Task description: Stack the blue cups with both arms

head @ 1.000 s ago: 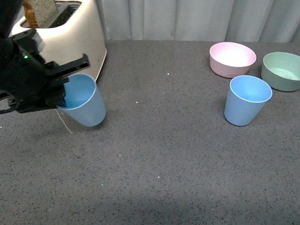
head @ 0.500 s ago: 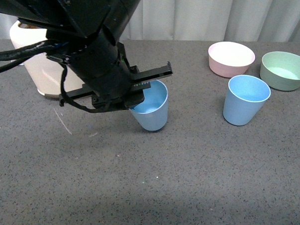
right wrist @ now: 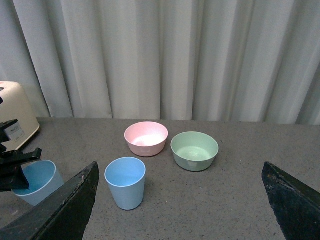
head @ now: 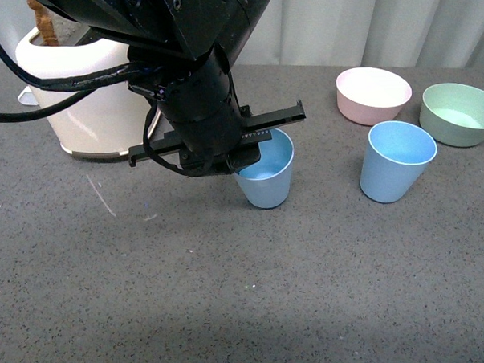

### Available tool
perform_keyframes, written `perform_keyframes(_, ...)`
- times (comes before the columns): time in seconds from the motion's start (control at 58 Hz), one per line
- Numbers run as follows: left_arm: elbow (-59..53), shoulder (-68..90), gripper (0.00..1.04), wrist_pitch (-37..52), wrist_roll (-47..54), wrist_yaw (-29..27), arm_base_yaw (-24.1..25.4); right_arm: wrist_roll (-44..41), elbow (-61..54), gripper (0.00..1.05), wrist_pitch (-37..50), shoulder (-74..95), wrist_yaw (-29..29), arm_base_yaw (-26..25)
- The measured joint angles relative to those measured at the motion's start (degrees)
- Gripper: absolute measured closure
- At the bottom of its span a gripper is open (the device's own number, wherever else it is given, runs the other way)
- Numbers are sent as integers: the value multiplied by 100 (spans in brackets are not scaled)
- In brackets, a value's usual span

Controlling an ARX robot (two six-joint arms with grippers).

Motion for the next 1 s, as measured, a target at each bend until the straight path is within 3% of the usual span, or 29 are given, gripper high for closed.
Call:
perform_keyframes(0.517, -7, -603, 5, 188, 17, -531, 39, 0, 0, 10, 0, 0, 0, 0)
perform_keyframes(0.586, -111, -595, 9, 448, 153, -717, 44, 0, 0, 10, 0, 0, -2, 0)
perform_keyframes(0.621, -761, -647, 18, 2033, 857, -1515, 57, 0, 0, 10, 0, 0, 0, 0)
perform_keyframes(0.655, -1416, -743, 25, 3305, 1460, -1878, 105, 0, 0, 10, 0, 0, -4, 0)
perform_keyframes(0.741, -3233, -1161, 44, 6723, 2712, -1823, 396, 0, 0, 10, 0, 0, 7, 0)
perform_keyframes(0.793, -3884, -1604, 55, 7908, 2992, -1683, 603, 0, 0, 10, 0, 0, 4, 0)
perform_keyframes(1.0, -5283, -3167, 89, 8413, 3320, -1239, 1189, 0, 0, 10, 0, 0, -2, 0)
